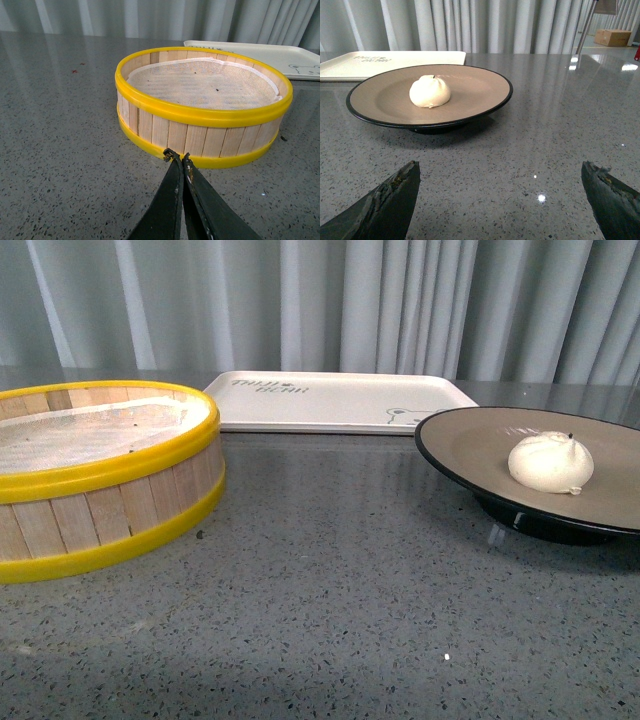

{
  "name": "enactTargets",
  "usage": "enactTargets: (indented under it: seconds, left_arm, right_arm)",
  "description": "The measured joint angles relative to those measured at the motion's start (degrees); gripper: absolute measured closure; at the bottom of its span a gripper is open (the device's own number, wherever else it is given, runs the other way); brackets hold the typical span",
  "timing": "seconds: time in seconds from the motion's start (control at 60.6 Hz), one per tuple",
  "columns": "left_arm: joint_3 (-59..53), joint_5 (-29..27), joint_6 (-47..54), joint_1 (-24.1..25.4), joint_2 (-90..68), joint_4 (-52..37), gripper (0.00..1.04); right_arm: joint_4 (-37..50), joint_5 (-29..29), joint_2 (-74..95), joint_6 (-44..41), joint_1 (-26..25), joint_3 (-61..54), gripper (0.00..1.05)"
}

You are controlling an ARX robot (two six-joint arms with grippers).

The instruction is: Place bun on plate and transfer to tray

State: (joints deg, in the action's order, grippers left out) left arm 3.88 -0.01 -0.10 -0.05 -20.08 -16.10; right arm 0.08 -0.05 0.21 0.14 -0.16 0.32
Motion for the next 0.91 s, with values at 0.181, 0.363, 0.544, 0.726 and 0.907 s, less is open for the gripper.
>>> enactTargets:
  seconds: [0.181,0.363,0.544,0.726,0.907]
  left_arm:
    - [-1.22,0.00,-0.02,0.00,3.43,2.16,1.01]
    - [-2.40,0.04,-0.02,0.00,7.30,3.26,1.01]
    - [-2.40,0.00,-0.02,0.00,10.01,5.84,1.01]
    - [-2.38,0.02,-0.02,0.00,19.74,15.76,1.01]
    - [-2.38,0.00,-0.02,0.00,19.82,16.06,1.01]
  right_arm:
    - [0.00,0.00,0.00,0.00,0.00,0.00,0.08]
    - [0.00,0.00,0.00,0.00,0.00,0.00,0.08]
    - [0.00,0.00,0.00,0.00,0.00,0.00,0.08]
    - [0.00,0.00,0.00,0.00,0.00,-0.02,0.08]
    - [0.00,-0.02,0.00,0.00,0.00,-0.02,0.08]
